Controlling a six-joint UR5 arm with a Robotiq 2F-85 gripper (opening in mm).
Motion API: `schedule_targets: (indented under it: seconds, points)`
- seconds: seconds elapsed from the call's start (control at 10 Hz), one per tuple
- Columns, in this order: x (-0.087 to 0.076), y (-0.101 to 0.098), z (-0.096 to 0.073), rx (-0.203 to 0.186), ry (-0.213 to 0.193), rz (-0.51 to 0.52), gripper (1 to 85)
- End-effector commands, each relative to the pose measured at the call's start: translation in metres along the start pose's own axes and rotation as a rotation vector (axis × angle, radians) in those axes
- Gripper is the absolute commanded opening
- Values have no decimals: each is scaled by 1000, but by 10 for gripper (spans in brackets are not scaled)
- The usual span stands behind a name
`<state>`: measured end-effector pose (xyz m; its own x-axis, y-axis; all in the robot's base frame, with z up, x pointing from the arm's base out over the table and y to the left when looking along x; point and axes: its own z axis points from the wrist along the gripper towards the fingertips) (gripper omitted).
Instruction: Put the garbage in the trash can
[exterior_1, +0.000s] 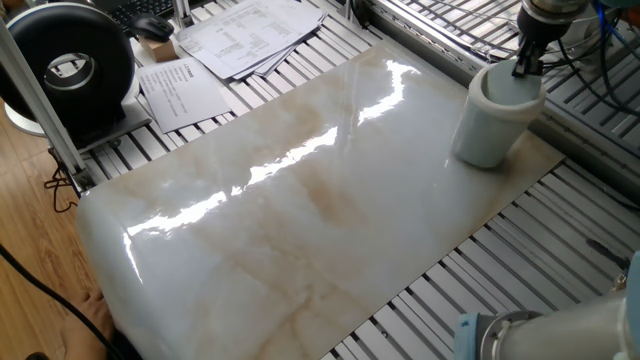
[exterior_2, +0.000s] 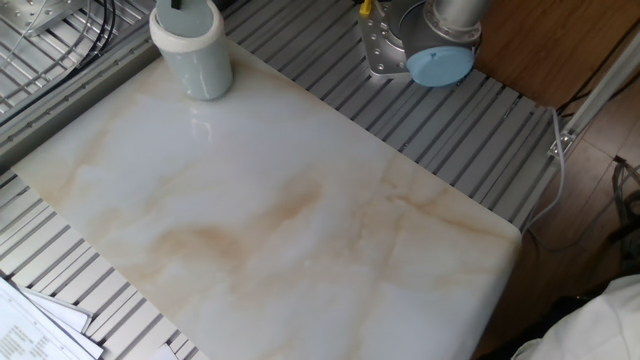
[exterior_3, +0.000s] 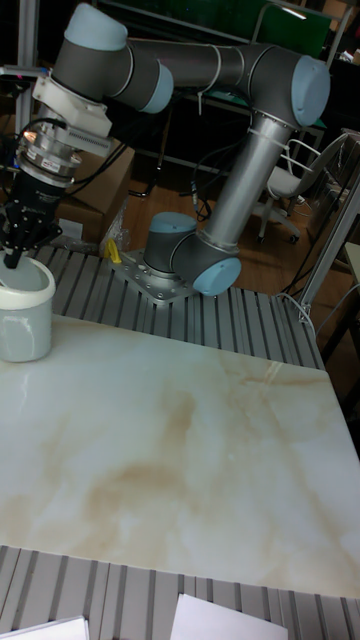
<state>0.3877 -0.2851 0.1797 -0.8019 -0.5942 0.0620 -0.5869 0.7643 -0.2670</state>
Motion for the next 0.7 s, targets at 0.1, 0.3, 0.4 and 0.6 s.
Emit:
schedule_targets:
  seconds: [0.1,0.3,0.4,0.6]
  points:
    - [-7,2,-6,-13,-5,-5,17]
    - [-14,5,-11,-17,3,-7,17]
    - [-17,5,-14,-18,5,-11,17]
    - [-26,8,-19,-20,8,-11,17]
